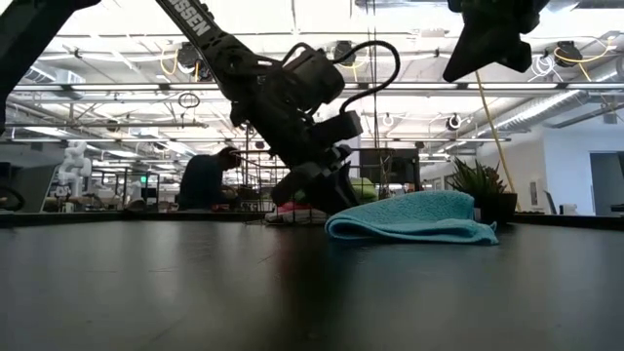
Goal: Fold microfiber towels
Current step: Fold the blue microfiber cloth
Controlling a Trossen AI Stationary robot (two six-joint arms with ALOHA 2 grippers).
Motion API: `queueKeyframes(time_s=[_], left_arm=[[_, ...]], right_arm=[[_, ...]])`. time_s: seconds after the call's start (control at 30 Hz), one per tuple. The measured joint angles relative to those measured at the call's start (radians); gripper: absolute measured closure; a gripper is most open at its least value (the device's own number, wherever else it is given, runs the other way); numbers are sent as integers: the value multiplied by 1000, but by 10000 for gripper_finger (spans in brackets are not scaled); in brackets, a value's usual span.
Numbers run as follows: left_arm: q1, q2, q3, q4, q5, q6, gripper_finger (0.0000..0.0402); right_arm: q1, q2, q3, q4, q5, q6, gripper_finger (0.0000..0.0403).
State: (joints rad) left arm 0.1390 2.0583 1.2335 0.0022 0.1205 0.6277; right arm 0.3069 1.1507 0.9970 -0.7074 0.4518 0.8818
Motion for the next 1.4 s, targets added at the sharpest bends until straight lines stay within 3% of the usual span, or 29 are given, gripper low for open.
queueKeyframes(time_s=[0.2, 0.43, 0.6, 0.93, 1.03, 1.23, 1.4], left_arm=[[-7, 0, 0, -27, 63, -4, 297], [-33, -11, 0, -34, 63, -177, 392], [-51, -57, -1, -44, 26, -301, 398], [-93, -173, 0, -274, -78, -322, 400], [-103, -174, 0, -278, -87, -333, 400], [-116, -174, 0, -302, -136, -378, 401], [-113, -174, 0, -381, -193, -482, 387]], right_arm=[[0, 0, 0, 0, 1, 0, 403], [0, 0, 0, -1, -7, 0, 403], [0, 2, -24, 1, -9, 3, 403], [-18, 3, -119, 36, -91, 33, 403], [-55, 3, -172, 105, -123, 7, 403], [-154, 10, -295, 325, -307, -57, 403], [-167, 10, -314, 384, -328, -98, 403]])
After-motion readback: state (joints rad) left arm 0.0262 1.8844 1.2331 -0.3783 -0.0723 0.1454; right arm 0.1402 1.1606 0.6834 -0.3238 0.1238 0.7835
